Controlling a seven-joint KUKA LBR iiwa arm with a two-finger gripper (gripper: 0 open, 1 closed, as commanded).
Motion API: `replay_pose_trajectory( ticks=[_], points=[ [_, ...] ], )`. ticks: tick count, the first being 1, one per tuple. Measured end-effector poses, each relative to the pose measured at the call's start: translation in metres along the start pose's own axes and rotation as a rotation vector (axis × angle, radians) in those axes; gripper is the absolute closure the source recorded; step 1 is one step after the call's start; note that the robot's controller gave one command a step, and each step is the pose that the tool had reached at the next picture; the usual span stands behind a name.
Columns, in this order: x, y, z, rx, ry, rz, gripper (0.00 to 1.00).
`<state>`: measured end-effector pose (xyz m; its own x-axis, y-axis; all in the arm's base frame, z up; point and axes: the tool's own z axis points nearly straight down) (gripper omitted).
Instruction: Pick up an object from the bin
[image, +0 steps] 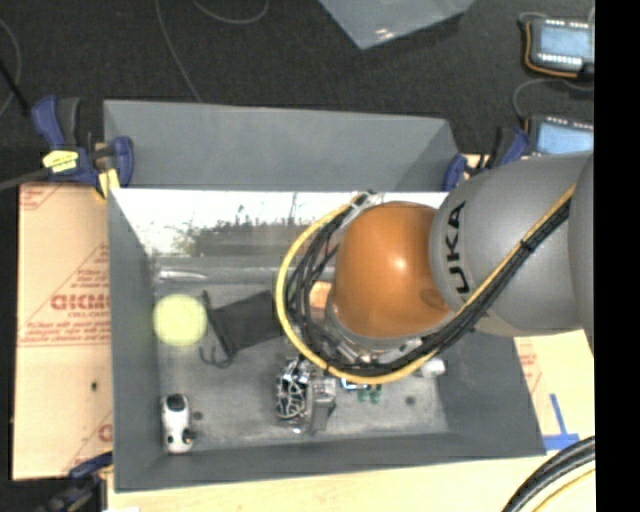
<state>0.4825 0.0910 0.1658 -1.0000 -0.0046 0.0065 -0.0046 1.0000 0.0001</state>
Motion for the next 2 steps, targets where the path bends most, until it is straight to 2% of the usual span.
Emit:
replay_pose_trajectory(
  ticks=[1,2],
  points=[
    [-0.0019,-0.0005,-0.0043,-0.001,-0.008,0.003,0.00],
    [-0.0096,0.0047,-0.0076,-0.001,-0.005,0.011,0.00]
  ],
)
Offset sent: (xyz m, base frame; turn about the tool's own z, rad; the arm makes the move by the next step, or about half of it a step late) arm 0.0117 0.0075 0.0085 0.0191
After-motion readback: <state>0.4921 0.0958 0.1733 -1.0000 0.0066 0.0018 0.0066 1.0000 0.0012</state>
